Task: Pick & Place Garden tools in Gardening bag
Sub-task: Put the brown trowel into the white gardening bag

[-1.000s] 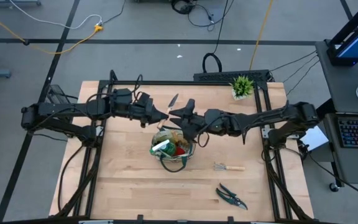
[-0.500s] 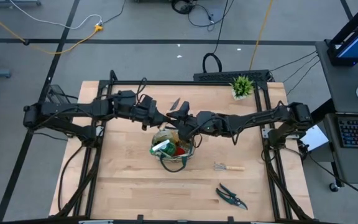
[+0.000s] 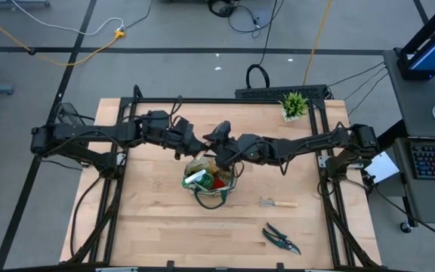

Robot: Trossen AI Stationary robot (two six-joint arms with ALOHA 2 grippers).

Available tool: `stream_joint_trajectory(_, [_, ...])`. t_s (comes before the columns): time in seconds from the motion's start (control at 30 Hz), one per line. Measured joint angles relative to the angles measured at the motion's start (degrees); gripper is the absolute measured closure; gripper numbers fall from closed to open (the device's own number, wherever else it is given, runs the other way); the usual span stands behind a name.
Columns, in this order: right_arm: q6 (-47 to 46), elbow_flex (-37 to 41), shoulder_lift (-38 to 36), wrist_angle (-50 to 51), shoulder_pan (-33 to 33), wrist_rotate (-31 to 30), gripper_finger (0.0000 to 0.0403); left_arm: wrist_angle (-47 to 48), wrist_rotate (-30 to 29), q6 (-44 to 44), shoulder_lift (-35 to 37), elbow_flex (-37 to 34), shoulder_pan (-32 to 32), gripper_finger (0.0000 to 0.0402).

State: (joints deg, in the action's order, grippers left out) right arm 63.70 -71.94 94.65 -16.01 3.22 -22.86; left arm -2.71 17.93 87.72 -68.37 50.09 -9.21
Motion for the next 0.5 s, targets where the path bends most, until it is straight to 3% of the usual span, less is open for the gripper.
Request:
stream_joint_trajectory(0.27, [0.01,0.02,0.02,0.22,0.02,0.17,0.032,0.69,0.0,-0.55,0.06,0.0,-0.19,0.0327])
stream_joint_trajectory(0.5, [-0.36,0.07,0.02,0.43,0.22,0.07,0.0336,0.91,0.24,-0.13,0.06,0.0,-0.7,0.0327])
